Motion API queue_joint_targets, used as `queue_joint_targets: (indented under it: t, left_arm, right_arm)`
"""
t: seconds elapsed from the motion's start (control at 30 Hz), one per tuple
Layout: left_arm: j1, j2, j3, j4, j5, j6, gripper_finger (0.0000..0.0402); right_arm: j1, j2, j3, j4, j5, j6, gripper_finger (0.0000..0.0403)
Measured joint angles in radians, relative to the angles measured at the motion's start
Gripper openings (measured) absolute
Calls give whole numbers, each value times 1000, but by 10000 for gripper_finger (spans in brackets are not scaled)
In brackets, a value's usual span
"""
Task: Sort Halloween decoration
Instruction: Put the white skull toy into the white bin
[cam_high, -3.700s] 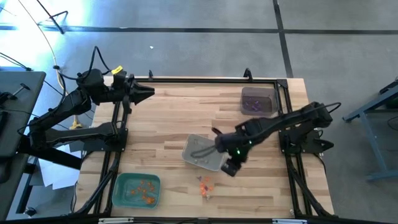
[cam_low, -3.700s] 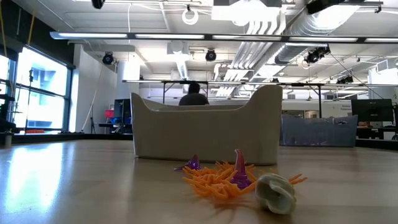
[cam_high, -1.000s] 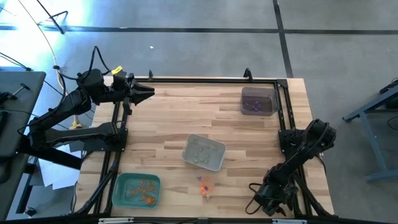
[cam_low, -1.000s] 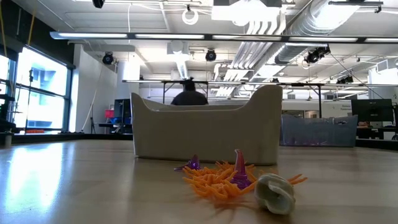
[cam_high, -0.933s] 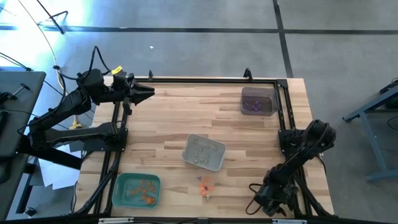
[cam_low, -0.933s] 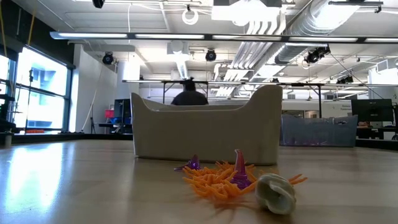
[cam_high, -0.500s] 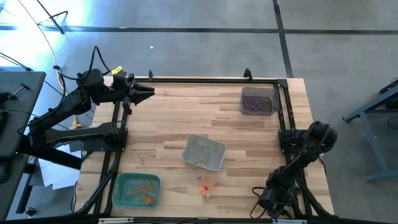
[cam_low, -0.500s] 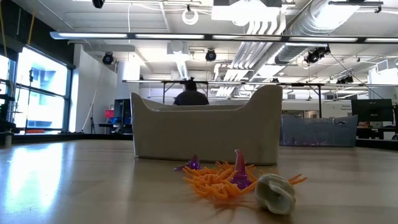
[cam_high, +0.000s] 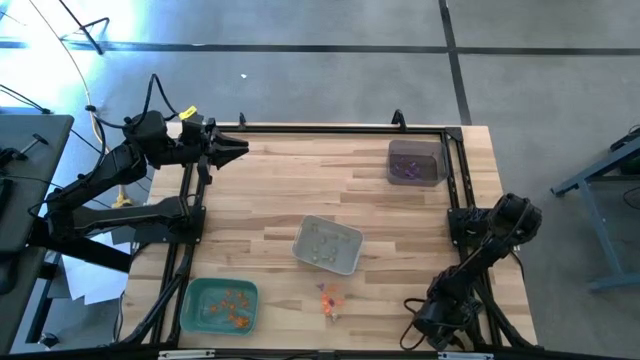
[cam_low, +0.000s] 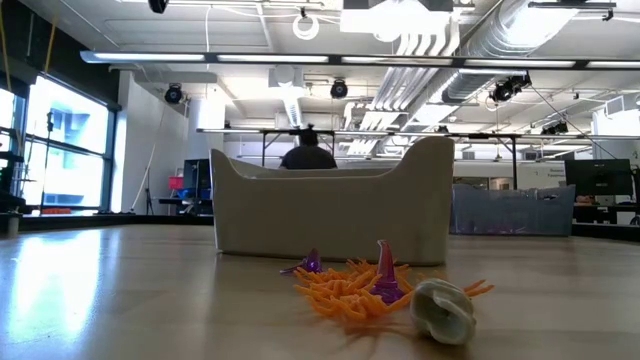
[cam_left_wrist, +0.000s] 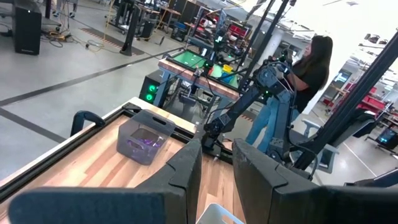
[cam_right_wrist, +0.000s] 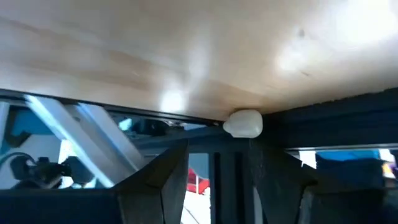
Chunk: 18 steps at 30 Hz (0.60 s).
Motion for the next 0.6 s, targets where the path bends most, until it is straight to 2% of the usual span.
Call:
queue_joint_targets:
  t: [0.23, 0.37, 0.6]
  left_arm:
    - [0, 0, 0, 0, 0, 5, 76]
    - [0, 0, 0, 0, 0, 10, 76]
    - [0, 0, 0, 0, 0, 10, 76]
  right_arm:
    - [2, 0, 0, -2, 25, -5, 162]
    - [19, -1, -1, -18, 74, -55, 162]
    - [22, 0, -1, -46, 77, -69, 162]
